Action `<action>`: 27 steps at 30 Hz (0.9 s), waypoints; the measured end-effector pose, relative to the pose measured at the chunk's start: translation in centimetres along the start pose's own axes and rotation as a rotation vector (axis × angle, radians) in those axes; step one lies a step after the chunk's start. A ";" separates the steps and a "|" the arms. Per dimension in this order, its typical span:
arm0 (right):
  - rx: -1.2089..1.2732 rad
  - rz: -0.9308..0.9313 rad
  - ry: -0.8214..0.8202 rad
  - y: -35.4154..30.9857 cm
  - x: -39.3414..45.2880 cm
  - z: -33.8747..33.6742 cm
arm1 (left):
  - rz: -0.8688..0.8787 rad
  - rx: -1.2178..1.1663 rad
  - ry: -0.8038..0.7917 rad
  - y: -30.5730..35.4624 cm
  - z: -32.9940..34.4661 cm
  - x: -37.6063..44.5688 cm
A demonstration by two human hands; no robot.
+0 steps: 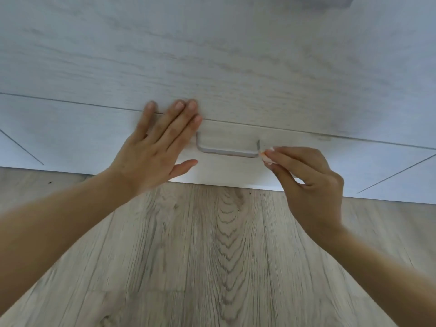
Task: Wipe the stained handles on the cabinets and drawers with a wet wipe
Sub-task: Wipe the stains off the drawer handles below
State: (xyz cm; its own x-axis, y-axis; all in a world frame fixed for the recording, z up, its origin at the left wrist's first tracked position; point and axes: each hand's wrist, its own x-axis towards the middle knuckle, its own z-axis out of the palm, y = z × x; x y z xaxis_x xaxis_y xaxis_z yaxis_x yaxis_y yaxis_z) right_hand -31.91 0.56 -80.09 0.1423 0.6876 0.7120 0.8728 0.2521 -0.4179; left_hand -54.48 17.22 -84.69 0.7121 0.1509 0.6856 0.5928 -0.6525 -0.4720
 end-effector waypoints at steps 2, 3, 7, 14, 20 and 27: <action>-0.037 -0.083 -0.001 0.7 0.3 0.6 | 0.000 0.052 0.007 0.0 0.6 0.0; -0.057 -0.116 -0.002 1.1 0.4 0.9 | -0.003 0.072 0.013 0.1 0.8 0.0; -0.074 -0.218 -0.001 2.4 0.8 1.5 | -0.031 0.111 0.040 0.7 1.7 0.4; -0.021 -0.369 -0.002 3.9 1.5 1.3 | -0.127 0.082 0.052 1.9 2.3 0.3; -0.035 -0.624 -0.024 5.2 2.5 1.3 | -0.482 -0.007 0.063 6.9 3.2 0.1; -0.093 -0.867 -0.009 6.4 3.6 1.5 | -0.651 -0.051 0.173 8.3 4.9 1.4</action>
State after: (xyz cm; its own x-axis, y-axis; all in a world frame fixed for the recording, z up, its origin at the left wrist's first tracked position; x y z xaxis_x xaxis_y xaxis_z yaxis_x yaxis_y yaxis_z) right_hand -26.48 5.70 -81.06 -0.5933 0.2843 0.7531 0.7062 0.6329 0.3174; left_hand -46.74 15.62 -90.35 0.1429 0.4073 0.9021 0.8590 -0.5037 0.0913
